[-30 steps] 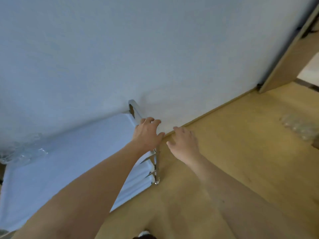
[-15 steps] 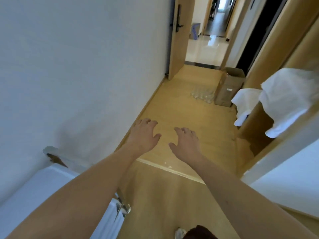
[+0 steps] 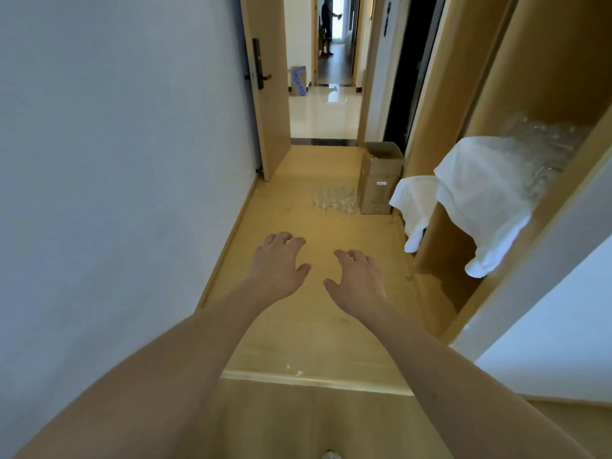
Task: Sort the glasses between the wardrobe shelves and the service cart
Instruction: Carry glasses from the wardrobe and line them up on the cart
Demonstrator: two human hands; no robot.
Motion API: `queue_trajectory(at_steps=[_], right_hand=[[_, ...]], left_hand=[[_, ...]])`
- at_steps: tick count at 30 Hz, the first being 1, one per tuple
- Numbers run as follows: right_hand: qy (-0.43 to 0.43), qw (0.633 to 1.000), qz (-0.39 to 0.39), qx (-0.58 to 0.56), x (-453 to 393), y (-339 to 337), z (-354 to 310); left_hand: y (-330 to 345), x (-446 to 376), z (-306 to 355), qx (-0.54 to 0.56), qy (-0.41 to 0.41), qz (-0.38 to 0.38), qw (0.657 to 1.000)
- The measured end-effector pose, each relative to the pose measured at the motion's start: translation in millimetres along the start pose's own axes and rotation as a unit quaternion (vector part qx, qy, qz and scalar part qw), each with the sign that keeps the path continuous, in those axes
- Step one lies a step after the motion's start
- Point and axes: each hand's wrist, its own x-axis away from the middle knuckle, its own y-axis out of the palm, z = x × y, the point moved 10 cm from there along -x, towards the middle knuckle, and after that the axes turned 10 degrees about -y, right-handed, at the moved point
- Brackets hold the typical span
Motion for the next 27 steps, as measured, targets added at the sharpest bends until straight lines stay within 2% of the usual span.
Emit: queue_trajectory(at_steps=[7,14,21,27], right_hand=[[0.011,1.0,0.017,0.007,-101.6,-38.5,58.8],[0.05,0.998,0.023,0.02,-171.8,-58.3,118.3],[0.12,0.991,0.046,0.022,-232.9,-67.8,171.3],[0.199,0.976,0.079,0.029,-298.9,-88.3,207.4]], left_hand=[[-6.9,-133.3,42.5,-0.004,0.016,0.01,1.0],[18.1,-224.6,95.6,-0.003,0.067,-0.015,0.998],[48.9,-319.5,131.6,0.017,0.136,-0.036,0.99],[49.9,-413.0,165.3,0.032,0.217,-0.036,0.975]])
